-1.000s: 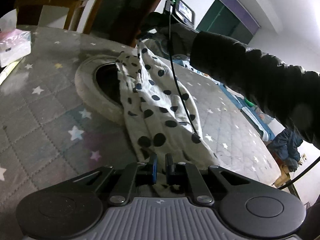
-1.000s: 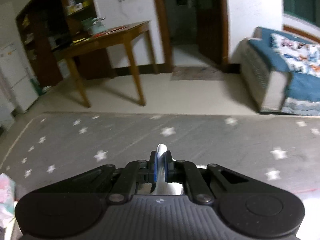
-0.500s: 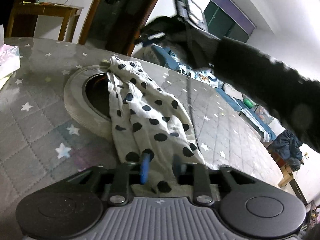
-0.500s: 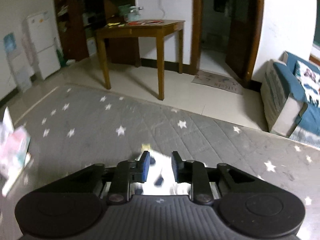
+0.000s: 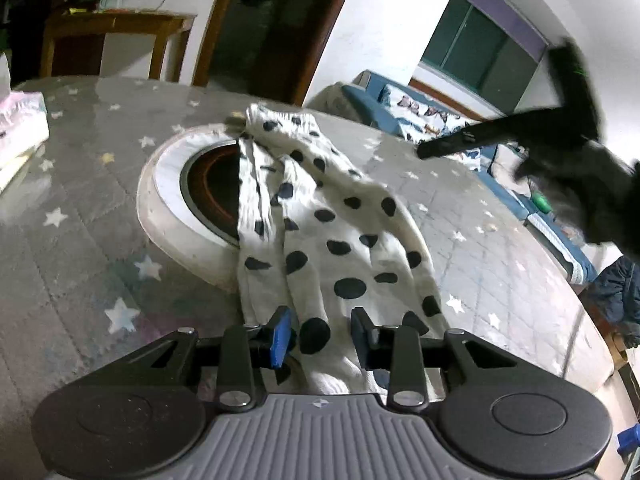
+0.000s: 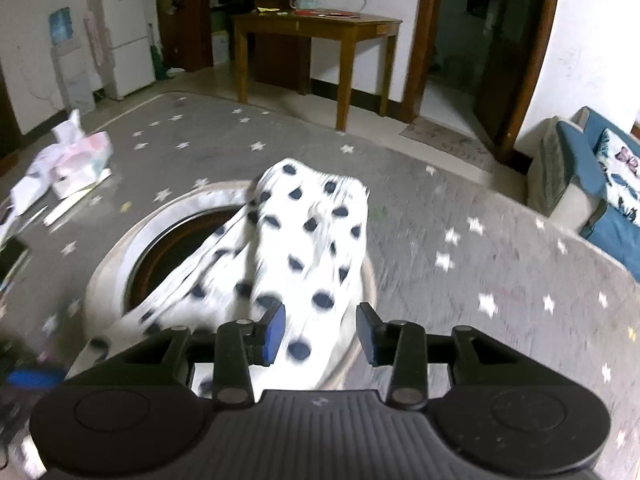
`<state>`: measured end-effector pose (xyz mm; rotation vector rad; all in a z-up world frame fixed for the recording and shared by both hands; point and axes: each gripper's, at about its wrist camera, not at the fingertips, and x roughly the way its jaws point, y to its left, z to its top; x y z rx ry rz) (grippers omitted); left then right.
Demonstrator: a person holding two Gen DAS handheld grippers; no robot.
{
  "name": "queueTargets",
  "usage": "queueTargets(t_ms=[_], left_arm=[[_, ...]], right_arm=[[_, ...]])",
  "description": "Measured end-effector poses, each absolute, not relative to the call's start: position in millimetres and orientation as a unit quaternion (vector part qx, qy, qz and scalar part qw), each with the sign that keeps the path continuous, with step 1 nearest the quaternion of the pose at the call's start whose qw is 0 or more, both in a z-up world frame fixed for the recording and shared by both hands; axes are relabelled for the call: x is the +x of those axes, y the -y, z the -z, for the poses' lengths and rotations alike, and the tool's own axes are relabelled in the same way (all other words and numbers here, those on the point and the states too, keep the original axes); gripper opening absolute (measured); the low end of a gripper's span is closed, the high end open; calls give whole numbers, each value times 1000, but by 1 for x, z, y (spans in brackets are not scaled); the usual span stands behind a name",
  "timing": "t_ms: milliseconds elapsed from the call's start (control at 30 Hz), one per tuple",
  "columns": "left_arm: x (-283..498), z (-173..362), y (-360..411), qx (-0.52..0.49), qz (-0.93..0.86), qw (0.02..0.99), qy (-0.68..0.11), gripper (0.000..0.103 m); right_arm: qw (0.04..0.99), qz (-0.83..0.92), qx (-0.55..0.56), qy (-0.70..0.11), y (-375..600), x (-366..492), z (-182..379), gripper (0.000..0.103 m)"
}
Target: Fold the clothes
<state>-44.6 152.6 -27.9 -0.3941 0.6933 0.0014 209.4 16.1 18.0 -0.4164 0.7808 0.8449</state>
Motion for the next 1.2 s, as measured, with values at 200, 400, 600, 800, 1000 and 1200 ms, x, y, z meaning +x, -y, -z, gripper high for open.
queueTargets(t_ms=[200,400,600,800,1000,1200], left_arm=[[-53,14,-143,-193,-7,927,-323,2],[-96,-11,-135,-161,-61,940,-293,2],[-89,19,-159,-214,-77,898,-376,8],[-81,-9,-165,-183,-79,922,-331,9],[-45,-18,-168,-174,-56,934,-308,12],[6,-3,-161,-178,-15,929,-323,22]], right_arm=[[806,-426,-191,-363,15,170,-8,44],[800,-423,-178,-386,32,161,19,44],[802,-413,-165,-398,35,171,32,44],[810,-412,-144,-392,26,191,33,43],[800,-427,-134,-399,9,205,49,42],[787,-459,-131,-391,-6,213,58,42]])
